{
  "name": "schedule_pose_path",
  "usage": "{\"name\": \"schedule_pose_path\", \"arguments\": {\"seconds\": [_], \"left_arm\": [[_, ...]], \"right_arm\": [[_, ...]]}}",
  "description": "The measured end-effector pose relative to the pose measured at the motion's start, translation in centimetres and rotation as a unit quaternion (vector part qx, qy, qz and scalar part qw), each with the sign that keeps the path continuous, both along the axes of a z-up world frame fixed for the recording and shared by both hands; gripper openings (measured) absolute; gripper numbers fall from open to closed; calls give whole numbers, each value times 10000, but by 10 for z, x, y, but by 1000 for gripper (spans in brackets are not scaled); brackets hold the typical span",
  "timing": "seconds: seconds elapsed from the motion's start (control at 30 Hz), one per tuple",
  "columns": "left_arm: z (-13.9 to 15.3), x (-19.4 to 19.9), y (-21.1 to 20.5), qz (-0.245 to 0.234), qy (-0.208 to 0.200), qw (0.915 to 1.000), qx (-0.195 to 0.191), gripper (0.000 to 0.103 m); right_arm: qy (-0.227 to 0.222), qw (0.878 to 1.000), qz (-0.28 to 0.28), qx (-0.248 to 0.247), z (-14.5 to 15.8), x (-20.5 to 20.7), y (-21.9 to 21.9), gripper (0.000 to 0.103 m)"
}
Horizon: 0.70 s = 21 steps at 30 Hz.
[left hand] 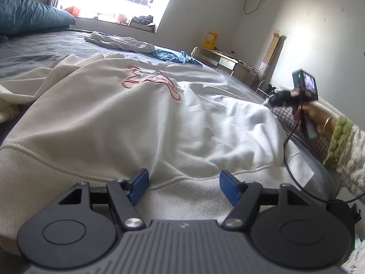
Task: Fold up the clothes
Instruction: 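Pull the sweatshirt fabric flat with the right tool and open the left tool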
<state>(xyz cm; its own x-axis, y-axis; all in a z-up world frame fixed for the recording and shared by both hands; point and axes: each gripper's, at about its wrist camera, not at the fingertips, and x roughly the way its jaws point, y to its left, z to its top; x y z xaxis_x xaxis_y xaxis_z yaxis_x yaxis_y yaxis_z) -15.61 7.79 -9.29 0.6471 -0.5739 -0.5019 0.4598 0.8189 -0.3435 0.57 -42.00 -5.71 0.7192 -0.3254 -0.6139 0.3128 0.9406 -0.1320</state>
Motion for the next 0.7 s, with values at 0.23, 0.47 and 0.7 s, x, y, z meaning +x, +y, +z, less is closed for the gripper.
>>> {"name": "schedule_pose_path", "arguments": {"seconds": [0.23, 0.47, 0.7], "left_arm": [[4, 1, 3, 82, 154, 9998, -117, 70], [13, -7, 4, 295, 241, 9990, -239, 74], [29, -21, -18, 122, 72, 9999, -19, 75]], "right_arm": [[-689, 9961, -247, 495, 21, -59, -11, 27], [-1295, 9851, 1117, 173, 87, -177, 32, 44], [-846, 9477, 3007, -658, 31, -270, 132, 42]]}}
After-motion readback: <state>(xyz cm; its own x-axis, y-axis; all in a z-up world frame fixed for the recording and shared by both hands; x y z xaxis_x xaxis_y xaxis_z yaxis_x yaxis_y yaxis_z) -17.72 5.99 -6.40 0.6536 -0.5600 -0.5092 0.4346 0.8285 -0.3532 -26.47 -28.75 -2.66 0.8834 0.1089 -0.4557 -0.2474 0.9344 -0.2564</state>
